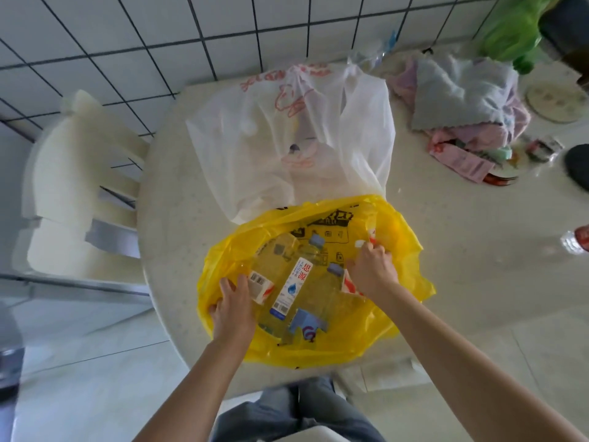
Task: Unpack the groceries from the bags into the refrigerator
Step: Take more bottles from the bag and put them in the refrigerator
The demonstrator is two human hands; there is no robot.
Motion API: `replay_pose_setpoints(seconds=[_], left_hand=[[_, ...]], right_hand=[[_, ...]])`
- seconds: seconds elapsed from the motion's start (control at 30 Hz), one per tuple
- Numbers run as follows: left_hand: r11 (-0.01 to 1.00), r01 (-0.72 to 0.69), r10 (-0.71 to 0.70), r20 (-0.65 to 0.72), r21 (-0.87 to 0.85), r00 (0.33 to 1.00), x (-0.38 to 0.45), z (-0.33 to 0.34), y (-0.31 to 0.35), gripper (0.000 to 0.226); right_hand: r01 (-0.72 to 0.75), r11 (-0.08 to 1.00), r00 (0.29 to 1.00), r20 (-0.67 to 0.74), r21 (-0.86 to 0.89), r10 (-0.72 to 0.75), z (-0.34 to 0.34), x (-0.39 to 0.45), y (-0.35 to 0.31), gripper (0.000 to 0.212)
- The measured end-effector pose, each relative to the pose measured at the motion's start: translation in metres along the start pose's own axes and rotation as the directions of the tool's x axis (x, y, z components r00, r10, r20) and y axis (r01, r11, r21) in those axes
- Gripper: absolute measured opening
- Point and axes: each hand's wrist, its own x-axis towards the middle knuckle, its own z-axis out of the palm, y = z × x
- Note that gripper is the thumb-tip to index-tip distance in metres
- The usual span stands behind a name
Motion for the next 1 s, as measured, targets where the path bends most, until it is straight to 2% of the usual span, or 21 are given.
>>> replay_pose_setpoints(seconds=[0.2, 0.33, 0.6, 0.77, 0.93, 1.0], left_hand=[[0.995, -0.031, 0.031, -0.003, -0.097, 1.000, -0.005, -0.004, 0.001, 0.067], [0.990, -0.062, 0.060, -0.021, -0.129, 0.998, 0.000, -0.010, 0.002, 0.072], [0.975, -0.183, 0.176, -0.068, -0.126, 0.982, 0.007, -0.020, 0.014, 0.073], [0.965, -0.227, 0.225, -0.027, -0.134, 0.974, 0.013, -0.029, 0.025, 0.072], [0.919, -0.279, 0.273, -0.063, -0.279, 0.960, 0.022, -0.047, 0.043, 0.071], [0.892, -0.302, 0.284, -0.104, -0.335, 0.953, 0.022, -0.055, 0.048, 0.071]], right_hand=[[-0.019, 0.989, 1.000, -0.012, -0.145, 0.017, 0.003, 0.020, -0.009, 0.059], [0.018, 0.976, 1.000, -0.002, -0.217, -0.019, 0.003, 0.028, -0.008, 0.056], [0.038, 0.995, 0.996, -0.072, -0.088, -0.044, 0.001, 0.034, 0.002, 0.035], [0.105, 0.989, 0.994, -0.028, -0.102, -0.108, -0.004, 0.034, 0.003, 0.037], [0.138, 0.980, 0.990, 0.006, -0.145, -0.139, -0.003, 0.031, -0.004, 0.035], [0.127, 0.986, 0.992, 0.019, -0.110, -0.125, -0.002, 0.033, -0.006, 0.030]])
